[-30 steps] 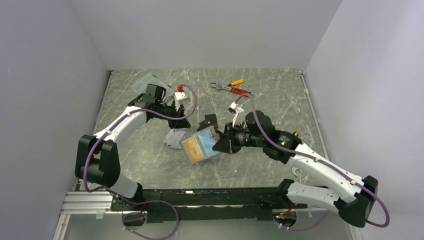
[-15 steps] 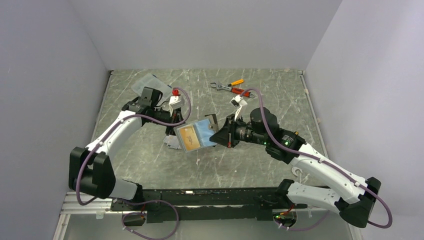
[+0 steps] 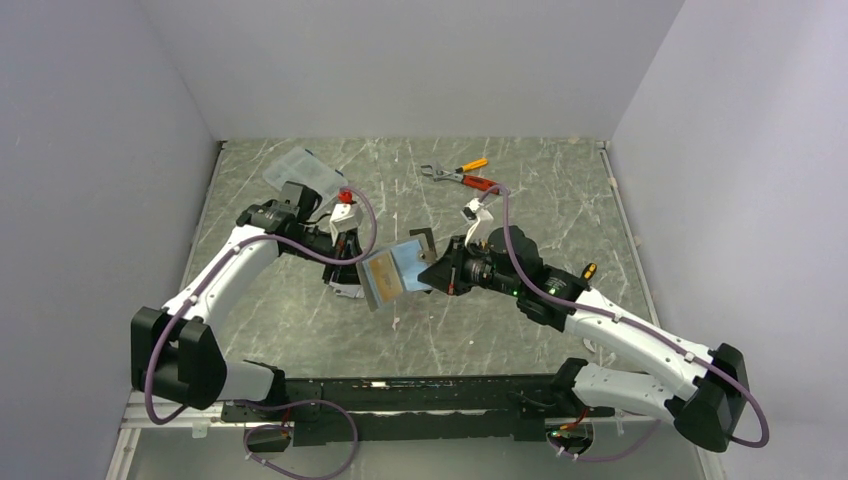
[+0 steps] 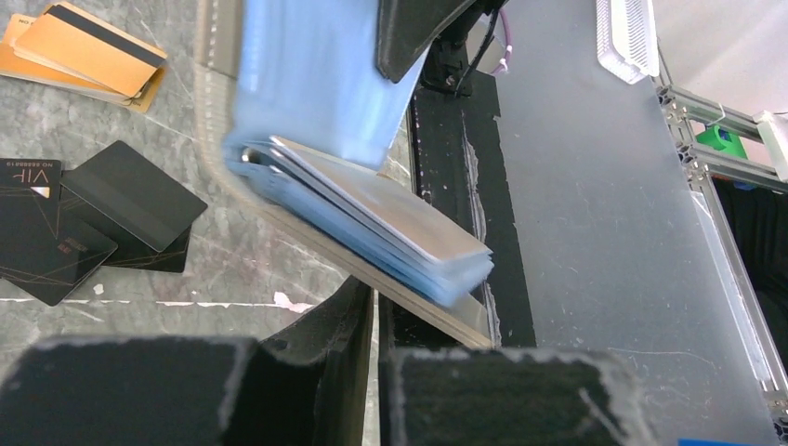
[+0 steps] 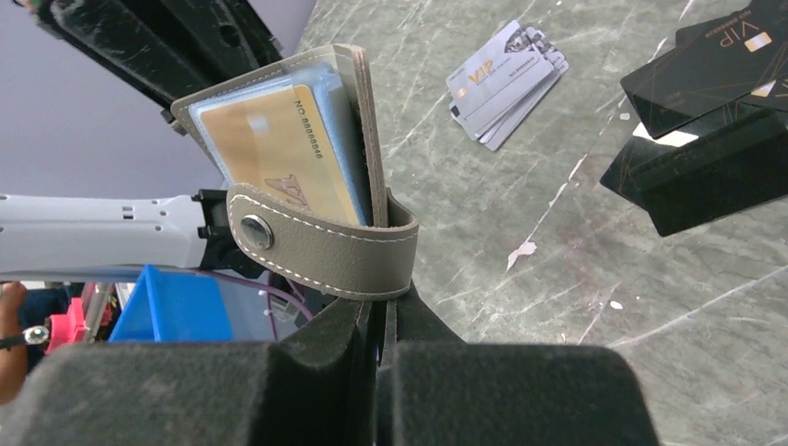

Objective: Put the credit cards into the card holder
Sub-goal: Close the card holder at the center of the board.

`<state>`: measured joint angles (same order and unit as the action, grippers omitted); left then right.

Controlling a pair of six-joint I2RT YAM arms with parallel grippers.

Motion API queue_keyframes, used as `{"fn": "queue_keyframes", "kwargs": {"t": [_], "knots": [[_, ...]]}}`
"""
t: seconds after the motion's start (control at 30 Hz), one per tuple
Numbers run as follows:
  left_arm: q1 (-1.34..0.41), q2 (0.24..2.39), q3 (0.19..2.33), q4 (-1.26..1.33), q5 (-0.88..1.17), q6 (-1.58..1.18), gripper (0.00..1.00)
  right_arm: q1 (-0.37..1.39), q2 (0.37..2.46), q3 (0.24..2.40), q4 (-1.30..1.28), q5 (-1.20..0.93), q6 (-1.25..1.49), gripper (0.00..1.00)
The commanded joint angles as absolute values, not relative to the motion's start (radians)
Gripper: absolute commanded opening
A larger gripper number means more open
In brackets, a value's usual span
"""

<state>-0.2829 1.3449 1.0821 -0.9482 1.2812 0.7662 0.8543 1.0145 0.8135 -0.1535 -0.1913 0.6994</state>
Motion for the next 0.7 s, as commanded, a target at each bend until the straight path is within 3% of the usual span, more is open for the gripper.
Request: {"fn": "queue_keyframes", "kwargs": {"t": [0.0,0.2,0.67], "knots": [[-0.299,1.296,1.074,-0.922,1.276,0.764,0.12,0.838,1.014,0.77,-0.025,-0.202,0.763,0.0],[-0.417,1.277,1.06,-0.766,1.165,0.638,0.13,0.817,1.044,0.679,0.096,-0.287,0.813,0.0],[-0.547,1.52,1.084,-0.677,0.906,0.642,0.12,0.638,1.16,0.471,0.338,-0.613,0.898,0.0]]}}
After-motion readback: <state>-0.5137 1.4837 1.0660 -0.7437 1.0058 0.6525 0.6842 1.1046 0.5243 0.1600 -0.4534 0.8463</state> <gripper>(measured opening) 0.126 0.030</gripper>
